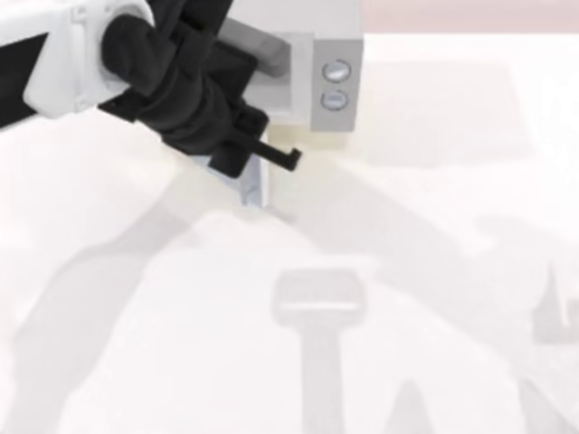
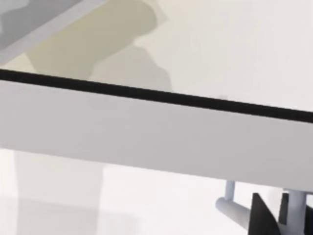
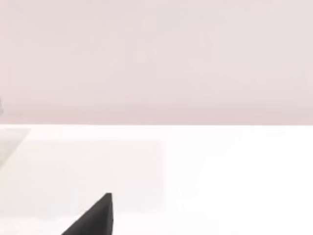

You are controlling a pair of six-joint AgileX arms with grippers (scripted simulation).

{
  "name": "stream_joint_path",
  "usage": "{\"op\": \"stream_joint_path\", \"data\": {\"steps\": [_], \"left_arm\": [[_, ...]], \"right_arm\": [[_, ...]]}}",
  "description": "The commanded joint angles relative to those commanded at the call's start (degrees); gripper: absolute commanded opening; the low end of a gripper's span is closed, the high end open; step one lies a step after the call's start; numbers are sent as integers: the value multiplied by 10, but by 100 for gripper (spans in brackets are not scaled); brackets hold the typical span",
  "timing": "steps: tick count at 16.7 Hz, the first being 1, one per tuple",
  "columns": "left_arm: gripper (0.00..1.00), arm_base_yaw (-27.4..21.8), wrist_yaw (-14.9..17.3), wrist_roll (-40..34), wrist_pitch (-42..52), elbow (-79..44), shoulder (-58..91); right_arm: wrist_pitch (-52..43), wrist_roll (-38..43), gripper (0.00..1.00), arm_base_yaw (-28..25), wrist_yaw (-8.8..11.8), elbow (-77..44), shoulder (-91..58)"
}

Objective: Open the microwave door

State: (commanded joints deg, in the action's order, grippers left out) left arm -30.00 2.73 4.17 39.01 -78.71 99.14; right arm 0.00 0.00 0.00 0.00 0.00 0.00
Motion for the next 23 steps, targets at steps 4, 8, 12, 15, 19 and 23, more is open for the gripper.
{"op": "stream_joint_path", "data": {"steps": [4,8,12,15,19,23], "left_arm": [[0,20,25,48,2,23,-18],[0,29,37,71,2,33,-27],[0,29,37,71,2,33,-27],[0,29,37,71,2,33,-27],[0,29,37,71,2,33,-27],[0,29,37,71,2,33,-27]], "right_arm": [[0,0,100,0,0,0,0],[0,0,100,0,0,0,0],[0,0,100,0,0,0,0],[0,0,100,0,0,0,0],[0,0,100,0,0,0,0],[0,0,100,0,0,0,0]]}}
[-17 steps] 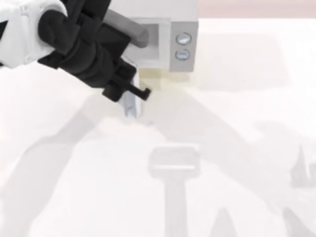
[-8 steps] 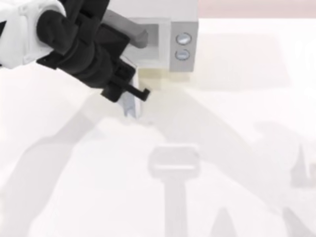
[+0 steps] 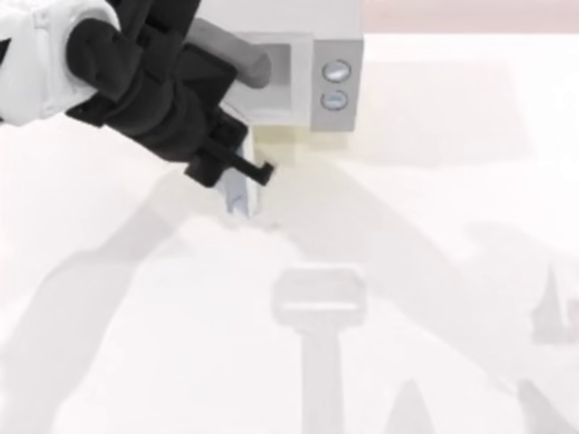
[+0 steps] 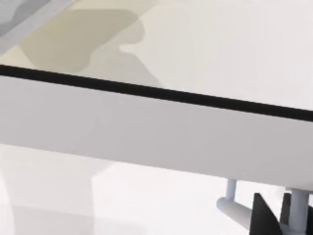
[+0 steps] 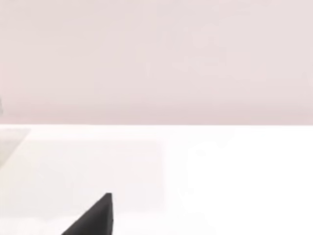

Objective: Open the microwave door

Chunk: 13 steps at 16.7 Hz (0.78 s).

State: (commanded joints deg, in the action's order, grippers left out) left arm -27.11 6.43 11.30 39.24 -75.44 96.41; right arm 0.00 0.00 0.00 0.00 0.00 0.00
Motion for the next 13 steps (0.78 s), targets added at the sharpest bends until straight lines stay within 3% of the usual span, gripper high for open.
{"op": "stream_joint_path", "data": {"steps": [8,13], "left_arm": [[0,0,0,0,0,0,0],[0,10,19,31,5,9,-9]], "right_arm": [[0,0,100,0,0,0,0],[0,0,100,0,0,0,0]]}}
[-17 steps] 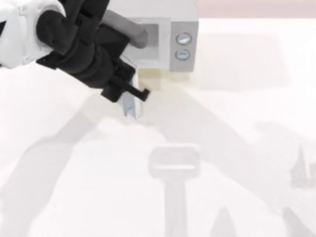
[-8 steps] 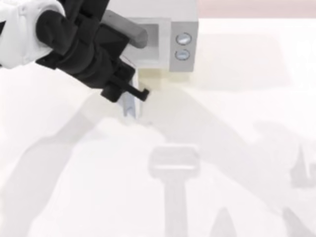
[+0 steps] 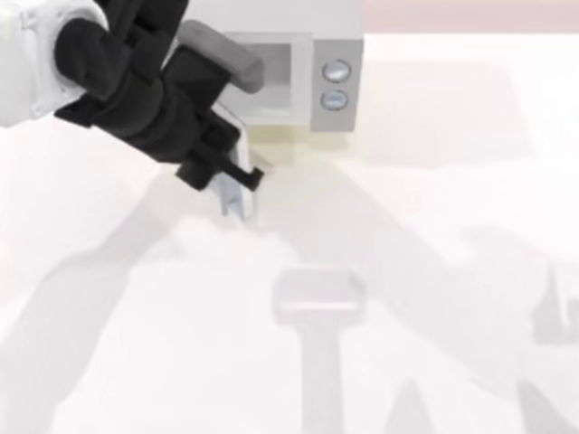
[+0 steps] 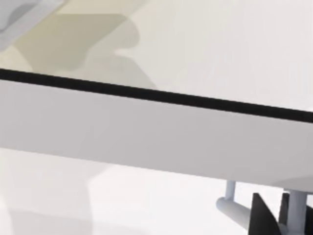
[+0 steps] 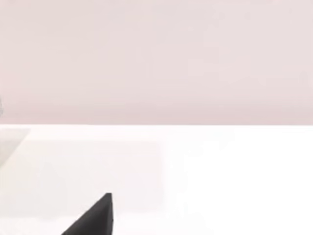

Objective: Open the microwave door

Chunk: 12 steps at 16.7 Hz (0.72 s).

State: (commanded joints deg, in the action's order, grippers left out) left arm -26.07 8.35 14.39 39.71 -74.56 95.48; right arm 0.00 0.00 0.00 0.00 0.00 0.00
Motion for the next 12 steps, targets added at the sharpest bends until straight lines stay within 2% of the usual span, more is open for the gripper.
{"op": "stream_joint_path", "data": {"steps": [5,12], "left_arm": [[0,24,29,56,8,16,-15],[0,24,29,56,8,16,-15]], "right_arm": [[0,0,100,0,0,0,0],[0,0,100,0,0,0,0]]}}
